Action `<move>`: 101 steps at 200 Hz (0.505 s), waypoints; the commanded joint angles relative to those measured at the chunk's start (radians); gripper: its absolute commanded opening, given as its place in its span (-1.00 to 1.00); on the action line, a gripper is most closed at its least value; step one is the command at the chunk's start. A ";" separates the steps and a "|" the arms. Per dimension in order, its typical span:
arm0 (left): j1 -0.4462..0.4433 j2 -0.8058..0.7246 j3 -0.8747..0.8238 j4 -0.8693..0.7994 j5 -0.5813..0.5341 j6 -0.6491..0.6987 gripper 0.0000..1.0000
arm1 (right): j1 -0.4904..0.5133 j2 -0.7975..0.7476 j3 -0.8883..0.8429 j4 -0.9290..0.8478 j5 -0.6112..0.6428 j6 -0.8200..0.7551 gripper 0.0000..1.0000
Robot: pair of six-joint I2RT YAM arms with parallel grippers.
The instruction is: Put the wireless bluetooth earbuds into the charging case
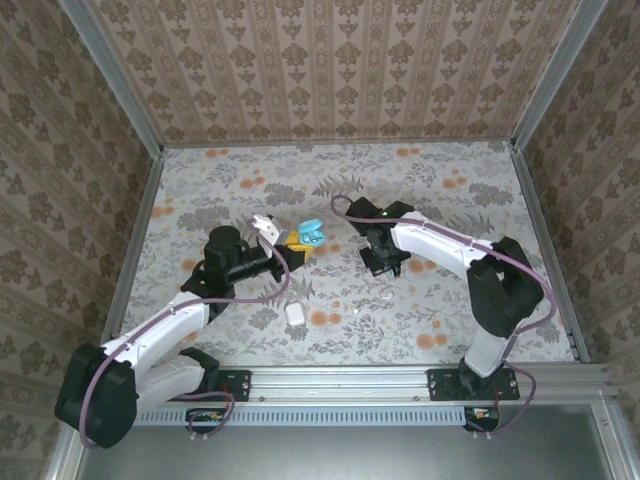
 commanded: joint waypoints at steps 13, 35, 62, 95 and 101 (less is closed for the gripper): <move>-0.004 -0.031 0.035 0.016 0.006 0.004 -0.51 | -0.001 -0.117 0.026 0.041 -0.082 0.028 -0.75; -0.005 -0.034 0.032 0.021 0.006 0.000 -0.51 | -0.001 -0.165 0.044 0.055 -0.128 0.022 -0.73; -0.007 -0.032 0.025 0.029 0.007 -0.003 -0.51 | -0.007 -0.193 0.039 0.067 -0.145 0.025 -0.65; -0.006 -0.038 0.022 0.018 0.009 0.004 -0.51 | -0.020 -0.181 0.012 0.004 -0.145 0.078 -0.64; -0.006 -0.039 0.022 0.014 0.009 0.008 -0.51 | -0.020 -0.188 -0.001 -0.004 -0.147 0.090 -0.63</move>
